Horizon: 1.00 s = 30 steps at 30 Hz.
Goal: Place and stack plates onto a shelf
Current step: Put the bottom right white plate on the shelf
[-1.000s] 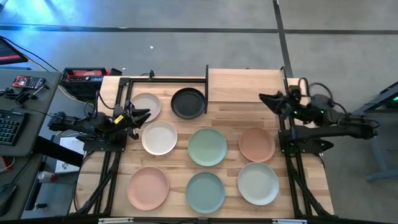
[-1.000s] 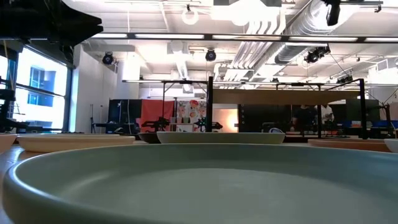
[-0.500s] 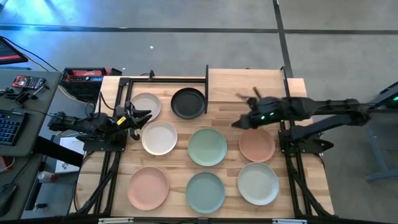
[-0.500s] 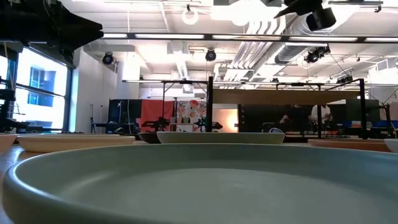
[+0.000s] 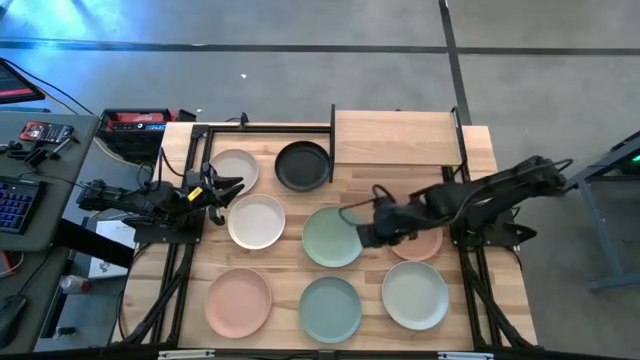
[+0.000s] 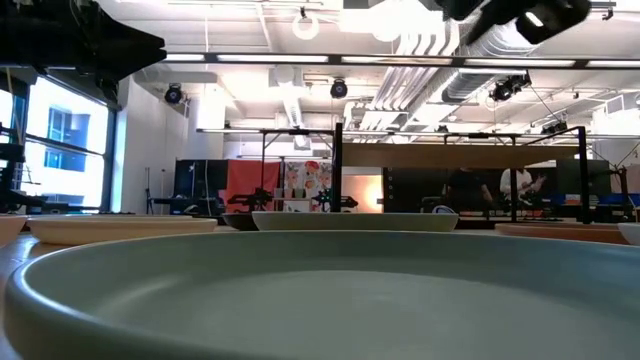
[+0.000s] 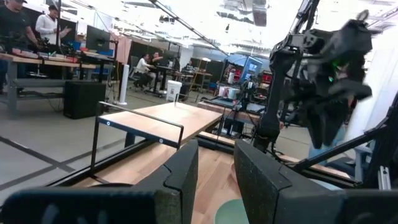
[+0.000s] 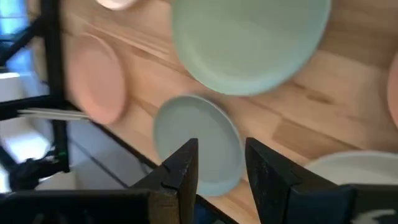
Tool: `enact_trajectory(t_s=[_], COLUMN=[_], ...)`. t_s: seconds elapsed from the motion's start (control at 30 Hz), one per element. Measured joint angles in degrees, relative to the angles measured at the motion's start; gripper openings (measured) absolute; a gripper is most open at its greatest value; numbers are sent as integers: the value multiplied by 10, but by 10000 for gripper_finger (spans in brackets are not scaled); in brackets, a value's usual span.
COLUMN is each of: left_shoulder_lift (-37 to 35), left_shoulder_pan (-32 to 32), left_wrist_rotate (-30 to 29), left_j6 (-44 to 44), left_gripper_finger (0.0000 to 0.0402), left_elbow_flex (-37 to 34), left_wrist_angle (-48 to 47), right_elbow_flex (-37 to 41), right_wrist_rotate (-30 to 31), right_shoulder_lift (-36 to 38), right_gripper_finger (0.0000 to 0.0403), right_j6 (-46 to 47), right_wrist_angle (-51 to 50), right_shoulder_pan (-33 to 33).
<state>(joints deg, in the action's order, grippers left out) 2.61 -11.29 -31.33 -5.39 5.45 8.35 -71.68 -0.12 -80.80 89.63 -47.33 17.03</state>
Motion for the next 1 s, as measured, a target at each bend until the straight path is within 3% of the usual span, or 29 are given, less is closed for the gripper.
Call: enact_trajectory(t_s=[0.2, 0.5, 1.0], left_shoulder_lift=[0, 0, 0], left_shoulder_pan=[0, 0, 0], left_wrist_rotate=[-22, -25, -26], left_j6=[0, 0, 0], left_gripper_finger=[92, 92, 92], left_elbow_flex=[0, 0, 0], left_wrist_angle=[0, 1, 1], right_elbow_flex=[-3, -3, -3], right_wrist_rotate=[-36, -39, -46], right_shoulder_lift=[-44, -88, -175], right_gripper_finger=[114, 114, 114], right_j6=[74, 206, 268], right_wrist_angle=[-19, -29, -35], right_shoulder_pan=[39, 88, 124])
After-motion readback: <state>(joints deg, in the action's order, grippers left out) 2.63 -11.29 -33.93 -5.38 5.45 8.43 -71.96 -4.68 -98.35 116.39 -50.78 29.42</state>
